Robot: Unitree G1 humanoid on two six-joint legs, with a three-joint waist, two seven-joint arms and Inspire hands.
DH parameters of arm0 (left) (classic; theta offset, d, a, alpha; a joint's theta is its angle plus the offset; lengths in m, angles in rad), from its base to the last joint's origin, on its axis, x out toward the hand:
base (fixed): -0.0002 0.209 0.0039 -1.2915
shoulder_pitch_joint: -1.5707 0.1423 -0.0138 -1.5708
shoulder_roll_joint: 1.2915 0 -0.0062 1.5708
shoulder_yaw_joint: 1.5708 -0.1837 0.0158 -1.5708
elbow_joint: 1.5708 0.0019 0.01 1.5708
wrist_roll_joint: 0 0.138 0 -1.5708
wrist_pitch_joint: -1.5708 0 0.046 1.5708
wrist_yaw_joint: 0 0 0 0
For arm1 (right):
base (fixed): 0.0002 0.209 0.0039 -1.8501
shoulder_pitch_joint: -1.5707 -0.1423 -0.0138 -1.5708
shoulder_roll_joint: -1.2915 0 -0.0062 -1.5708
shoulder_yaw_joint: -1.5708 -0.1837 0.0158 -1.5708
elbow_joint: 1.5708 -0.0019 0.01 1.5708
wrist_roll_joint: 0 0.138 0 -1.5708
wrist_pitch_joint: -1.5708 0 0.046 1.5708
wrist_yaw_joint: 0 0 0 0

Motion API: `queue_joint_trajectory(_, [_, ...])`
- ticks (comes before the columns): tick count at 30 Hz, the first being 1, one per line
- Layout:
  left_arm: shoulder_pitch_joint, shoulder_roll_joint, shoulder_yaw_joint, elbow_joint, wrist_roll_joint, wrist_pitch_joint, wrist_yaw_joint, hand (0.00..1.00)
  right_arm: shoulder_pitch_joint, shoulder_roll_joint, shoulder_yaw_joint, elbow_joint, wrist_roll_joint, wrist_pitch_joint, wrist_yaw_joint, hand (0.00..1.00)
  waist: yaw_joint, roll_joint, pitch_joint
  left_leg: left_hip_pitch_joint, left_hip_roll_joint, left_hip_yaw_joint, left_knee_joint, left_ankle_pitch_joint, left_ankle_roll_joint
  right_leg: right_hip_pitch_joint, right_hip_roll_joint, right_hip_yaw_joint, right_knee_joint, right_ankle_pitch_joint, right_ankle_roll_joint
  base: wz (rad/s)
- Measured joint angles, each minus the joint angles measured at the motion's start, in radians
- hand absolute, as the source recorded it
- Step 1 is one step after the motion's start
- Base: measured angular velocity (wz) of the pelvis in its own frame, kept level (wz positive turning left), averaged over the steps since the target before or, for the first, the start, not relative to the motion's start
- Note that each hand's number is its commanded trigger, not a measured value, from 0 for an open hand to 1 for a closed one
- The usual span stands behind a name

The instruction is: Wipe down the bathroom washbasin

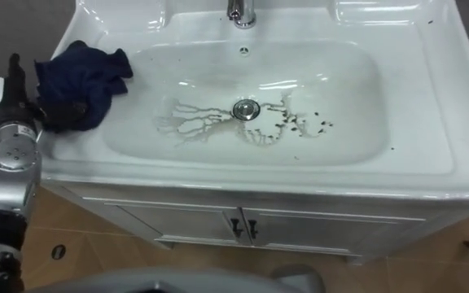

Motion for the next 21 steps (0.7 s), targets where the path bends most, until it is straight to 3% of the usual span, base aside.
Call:
queue_joint_trajectory(6, [-0.001,0.000,-0.005,-0.017,0.070,-0.002,-0.001,0.00,-0.009,-0.001,0.000,-0.003,0.000,-0.022,-0.004,0.00,-0.012,0.002,0.0006,-0.008,0.000,0.000,0.011,-0.002,0.003,-0.001,0.000,-0.001,0.000,0.002,0.001,0.00])
queue_joint_trajectory(12, [-0.003,0.000,-0.029,-0.132,0.236,-0.006,0.010,0.00,-0.016,-0.003,0.000,-0.004,0.000,-0.054,0.001,0.00,-0.014,-0.004,0.0032,-0.028,0.002,-0.001,0.029,-0.013,0.007,-0.017,0.002,0.005,0.003,0.005,0.005,-0.01])
queue_joint_trajectory(21, [-0.022,0.000,-0.063,-0.199,0.278,-0.042,0.112,0.00,-0.016,-0.001,0.002,-0.003,0.000,-0.068,0.001,0.00,-0.013,-0.018,0.0110,-0.033,0.001,0.001,0.031,-0.017,0.013,-0.022,0.002,0.005,0.005,0.006,0.006,0.00])
